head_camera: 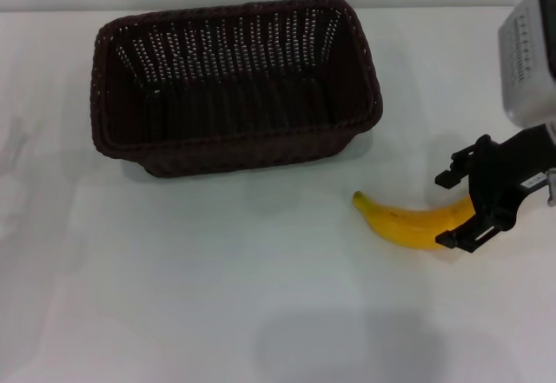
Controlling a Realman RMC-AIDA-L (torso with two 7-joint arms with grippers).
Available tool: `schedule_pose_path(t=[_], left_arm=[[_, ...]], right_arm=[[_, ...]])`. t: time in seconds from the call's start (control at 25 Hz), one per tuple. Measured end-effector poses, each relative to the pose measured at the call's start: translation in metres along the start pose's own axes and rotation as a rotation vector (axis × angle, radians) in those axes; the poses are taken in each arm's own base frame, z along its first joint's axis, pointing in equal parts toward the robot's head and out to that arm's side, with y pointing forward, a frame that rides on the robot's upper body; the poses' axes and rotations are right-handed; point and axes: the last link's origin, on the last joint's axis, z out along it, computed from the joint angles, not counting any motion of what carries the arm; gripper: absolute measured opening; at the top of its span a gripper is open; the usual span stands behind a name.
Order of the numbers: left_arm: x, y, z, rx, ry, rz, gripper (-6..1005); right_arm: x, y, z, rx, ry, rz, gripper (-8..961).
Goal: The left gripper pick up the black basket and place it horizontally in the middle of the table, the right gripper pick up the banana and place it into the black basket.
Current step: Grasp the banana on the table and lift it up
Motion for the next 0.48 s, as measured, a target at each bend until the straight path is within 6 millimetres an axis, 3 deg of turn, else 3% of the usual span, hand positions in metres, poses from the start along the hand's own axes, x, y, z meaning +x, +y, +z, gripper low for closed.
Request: schedule_pose_path(t=[0.48], left_arm=[[0.004,0.0,0.005,0.003,0.018,-0.005,884]], right_arm=[[-0.009,0.001,0.018,0.028,0.097,-0.082,819]])
